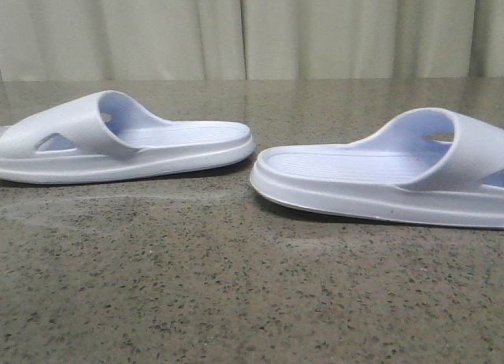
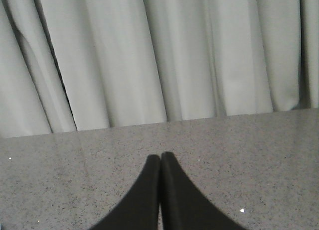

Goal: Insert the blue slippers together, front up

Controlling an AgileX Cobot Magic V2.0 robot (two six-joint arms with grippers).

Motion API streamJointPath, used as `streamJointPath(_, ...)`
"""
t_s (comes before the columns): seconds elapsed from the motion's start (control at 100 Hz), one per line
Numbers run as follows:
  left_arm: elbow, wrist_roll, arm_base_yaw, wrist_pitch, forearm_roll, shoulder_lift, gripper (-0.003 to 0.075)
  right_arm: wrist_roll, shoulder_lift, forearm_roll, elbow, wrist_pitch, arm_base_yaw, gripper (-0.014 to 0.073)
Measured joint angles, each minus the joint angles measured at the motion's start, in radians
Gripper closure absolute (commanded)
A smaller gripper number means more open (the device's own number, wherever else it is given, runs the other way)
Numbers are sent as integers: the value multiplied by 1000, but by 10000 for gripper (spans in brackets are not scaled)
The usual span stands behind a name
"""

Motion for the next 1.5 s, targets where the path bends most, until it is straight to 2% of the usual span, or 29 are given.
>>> streamJointPath(0.11,-10,0,0,14,-6,26,696,0,27,16,-9,49,0,624)
streamJointPath(0.2,-10,0,0,23,-6,27,632,0,33,39,-9,96,0,494)
streamJointPath(0.27,-11,0,0,36,-6,27,517,0,33,55,-9,119,0,328)
streamJointPath(0.36,-11,0,0,57,-6,27,360,0,33,71,-9,127,0,176)
streamJointPath(0.43,-11,0,0,62,-6,27,235,0,33,75,-9,127,0,128)
streamJointPath(0.49,-11,0,0,65,-11,27,190,0,33,77,-9,128,0,128)
streamJointPath(0.62,-11,0,0,59,-44,36,191,0,33,78,-9,128,0,128)
streamJointPath(0.78,10,0,0,8,-160,116,191,0,33,81,-9,128,0,128)
streamJointPath(1.19,12,-2,0,-151,-500,528,191,0,33,81,-9,128,0,128)
streamJointPath(1.5,-24,-2,0,-147,-608,739,191,0,33,81,-9,128,0,128)
